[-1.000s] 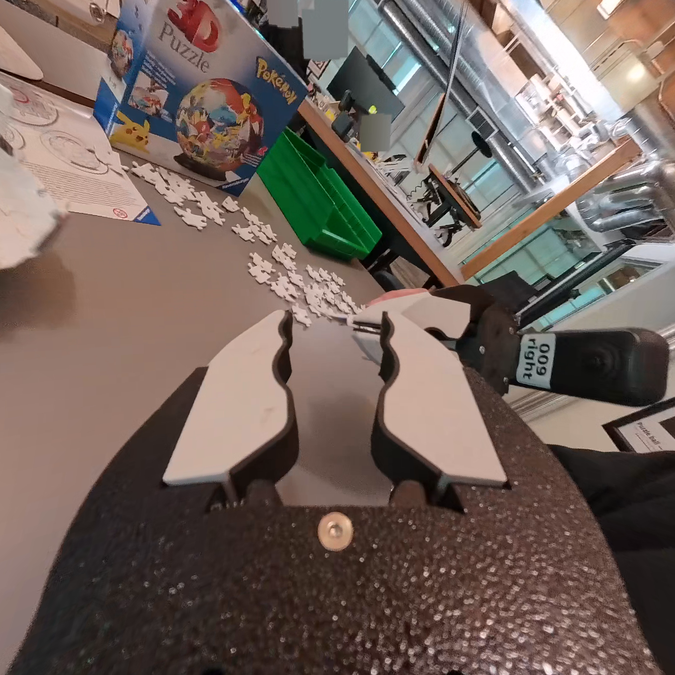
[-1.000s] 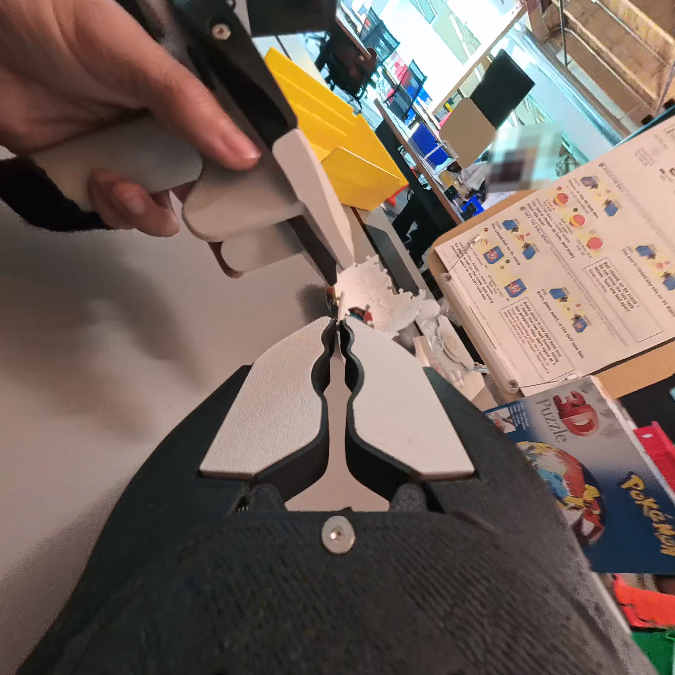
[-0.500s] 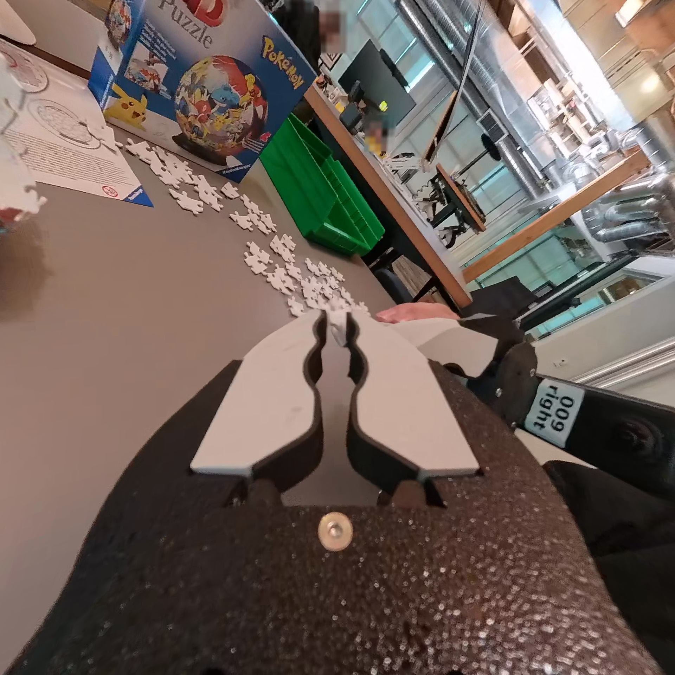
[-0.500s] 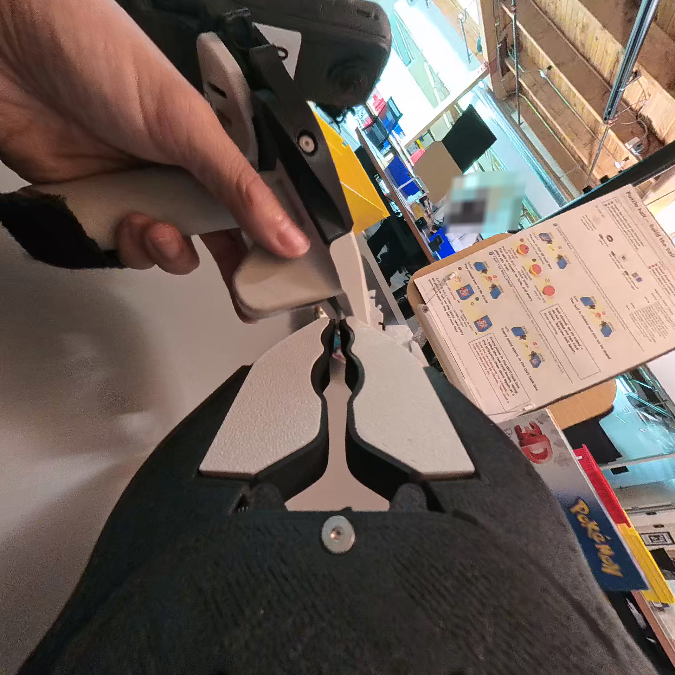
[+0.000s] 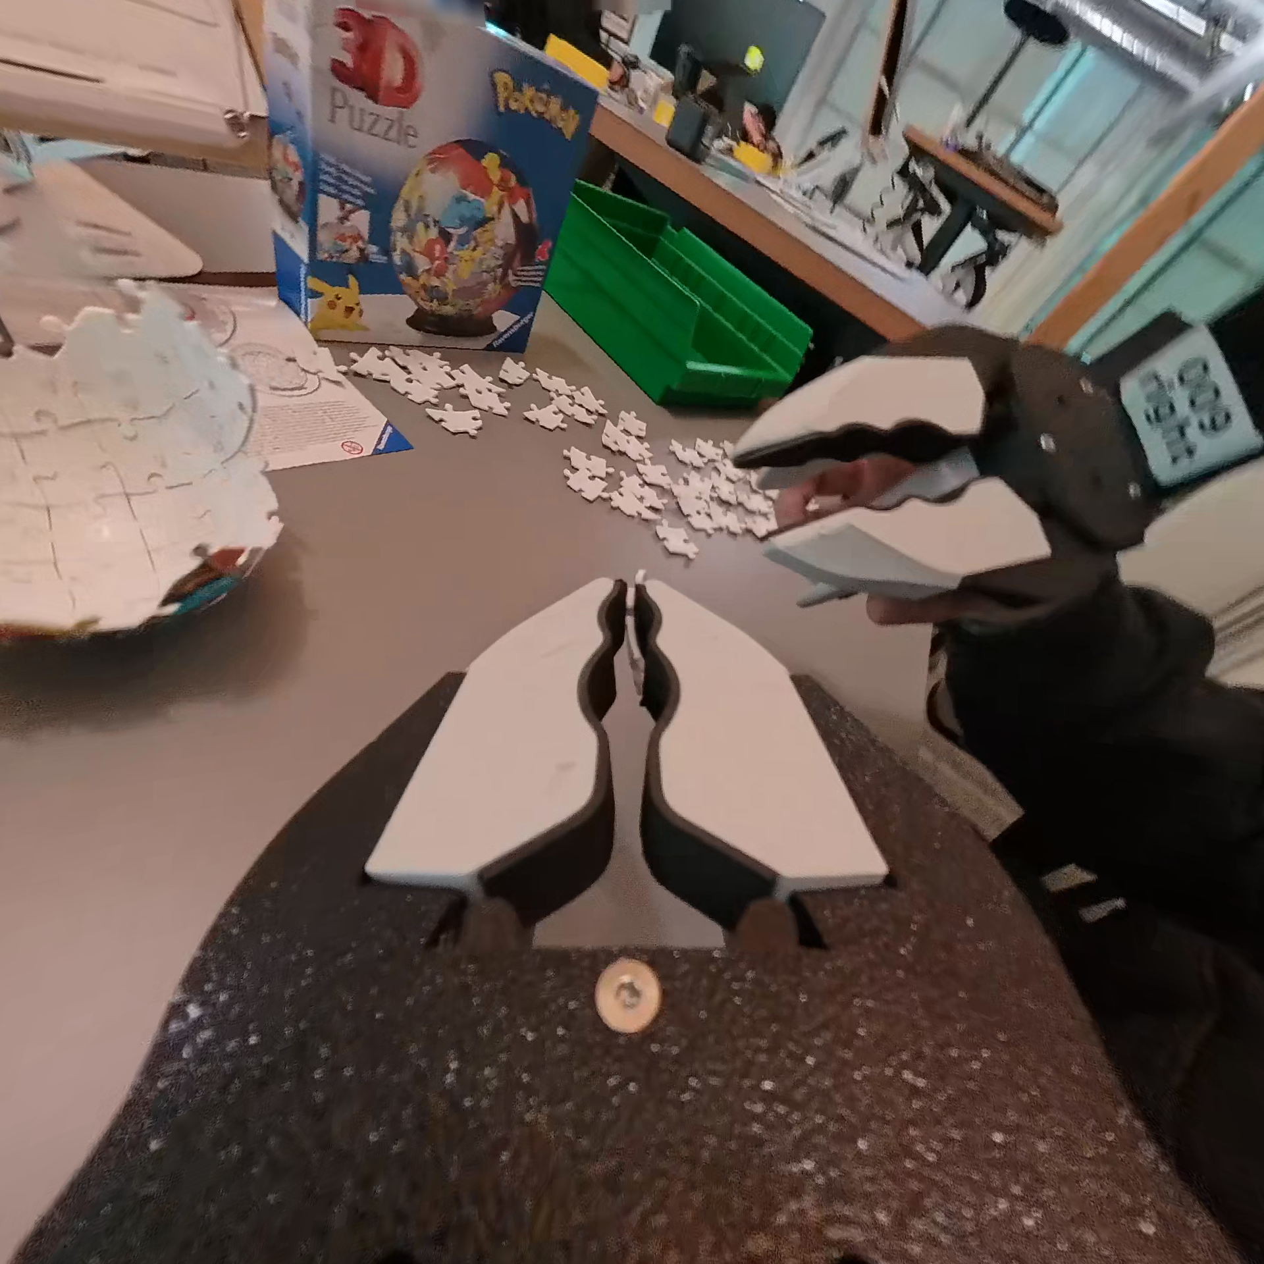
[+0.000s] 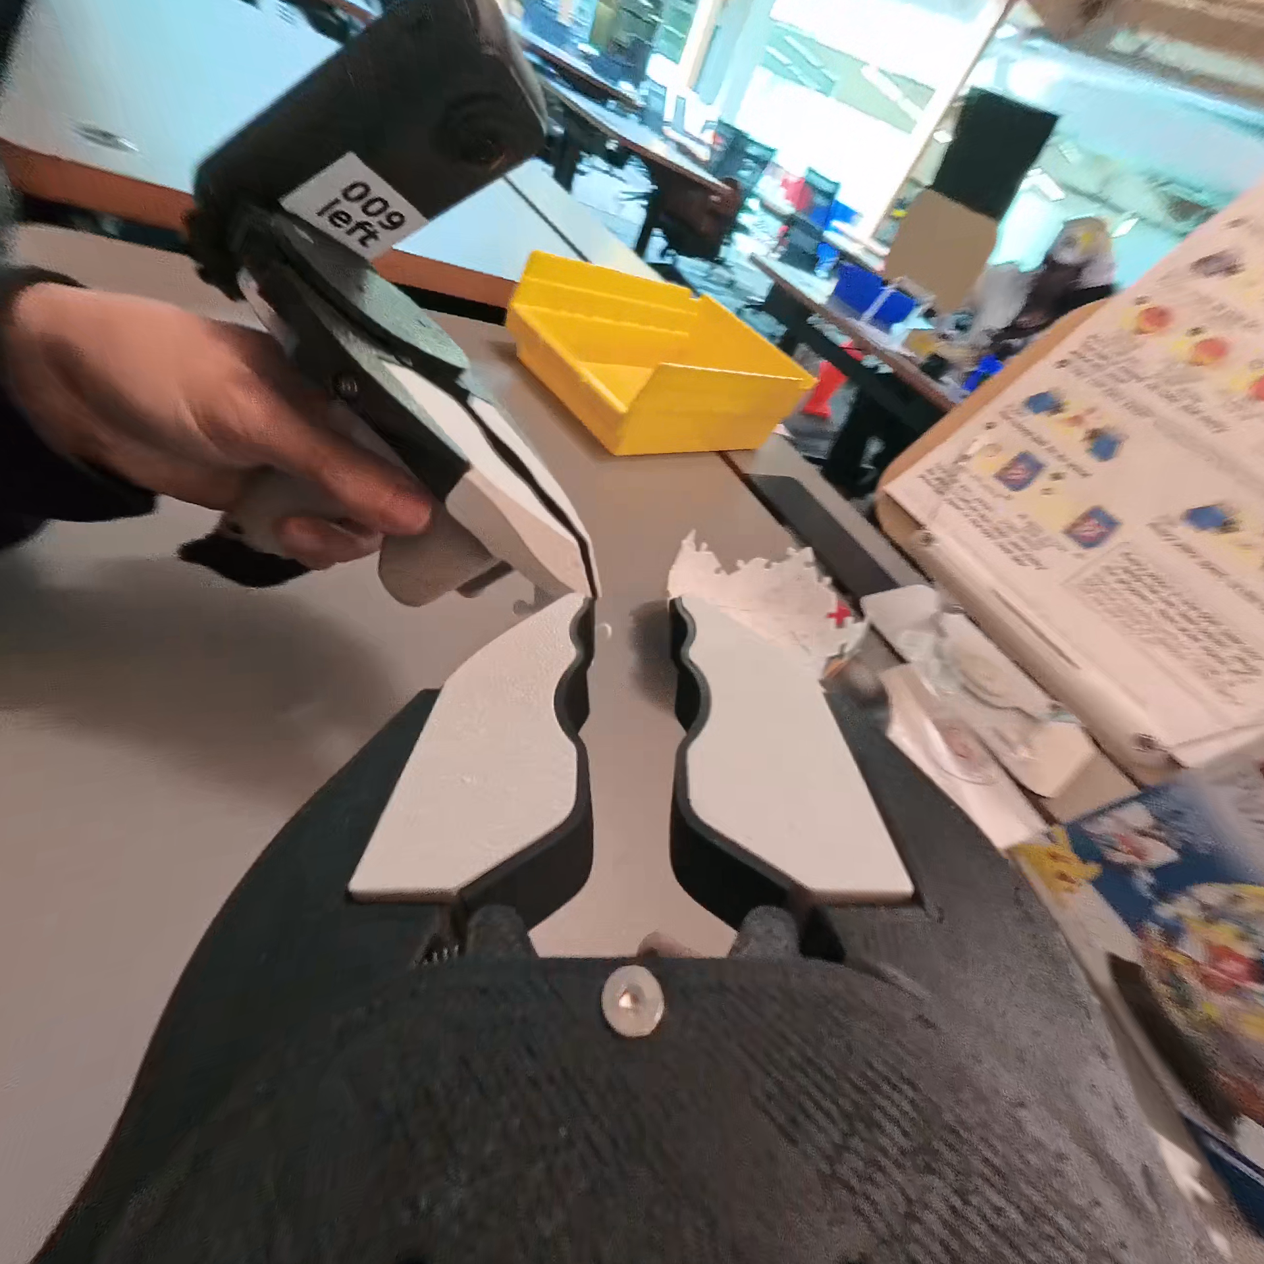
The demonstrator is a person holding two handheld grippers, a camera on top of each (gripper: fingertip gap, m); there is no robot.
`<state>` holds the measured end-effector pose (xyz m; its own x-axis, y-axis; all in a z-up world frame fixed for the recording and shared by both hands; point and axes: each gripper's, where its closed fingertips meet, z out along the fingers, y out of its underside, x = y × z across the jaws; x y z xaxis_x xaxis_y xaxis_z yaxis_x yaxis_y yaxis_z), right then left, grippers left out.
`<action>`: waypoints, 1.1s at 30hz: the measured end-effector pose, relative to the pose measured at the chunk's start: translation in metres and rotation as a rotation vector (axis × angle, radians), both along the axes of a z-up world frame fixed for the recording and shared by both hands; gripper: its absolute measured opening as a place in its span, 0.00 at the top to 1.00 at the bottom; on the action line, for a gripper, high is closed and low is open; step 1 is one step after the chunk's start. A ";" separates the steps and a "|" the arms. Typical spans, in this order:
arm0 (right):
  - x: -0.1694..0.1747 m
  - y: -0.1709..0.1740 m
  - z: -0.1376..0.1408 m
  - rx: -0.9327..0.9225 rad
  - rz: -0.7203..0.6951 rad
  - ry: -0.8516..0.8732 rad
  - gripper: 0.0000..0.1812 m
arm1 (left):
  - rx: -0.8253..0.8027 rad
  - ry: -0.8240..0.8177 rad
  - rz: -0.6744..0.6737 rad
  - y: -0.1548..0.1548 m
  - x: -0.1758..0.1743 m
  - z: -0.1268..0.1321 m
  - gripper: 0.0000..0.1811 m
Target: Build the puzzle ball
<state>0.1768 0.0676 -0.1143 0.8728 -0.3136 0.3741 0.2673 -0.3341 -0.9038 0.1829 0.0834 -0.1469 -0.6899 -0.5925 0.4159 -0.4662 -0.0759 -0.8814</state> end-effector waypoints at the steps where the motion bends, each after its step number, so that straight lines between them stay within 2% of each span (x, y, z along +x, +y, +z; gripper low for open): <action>1: 0.000 0.003 0.000 0.009 0.027 0.025 0.89 | 0.022 -0.021 -0.014 0.000 -0.001 0.000 0.99; 8: -0.020 0.021 -0.012 0.056 0.246 0.204 0.94 | -0.047 -0.032 -0.127 -0.002 -0.014 0.007 0.99; 11: -0.011 0.021 -0.020 0.034 0.200 0.209 0.97 | -0.057 -0.044 -0.140 -0.002 -0.015 0.008 0.99; 15: -0.006 0.015 -0.019 0.080 0.190 0.257 0.93 | -0.080 -0.055 -0.163 -0.004 -0.017 0.010 0.99; 21: -0.014 0.013 -0.022 0.112 0.263 0.353 0.98 | -0.089 -0.068 -0.195 -0.008 -0.020 0.010 0.99; 25: -0.005 0.011 -0.019 0.193 0.211 0.389 0.99 | -0.129 -0.111 -0.114 -0.002 -0.012 0.020 0.97; 28: 0.004 0.003 -0.013 0.316 0.166 0.430 0.99 | -0.096 -0.117 -0.053 0.007 -0.006 0.018 0.90; 31: 0.005 -0.002 -0.006 0.435 0.177 0.493 0.99 | -0.016 -0.107 -0.068 0.002 -0.007 0.007 0.84; 33: 0.006 -0.003 -0.006 0.463 0.159 0.491 0.99 | -0.007 -0.111 -0.085 -0.005 -0.009 0.005 0.83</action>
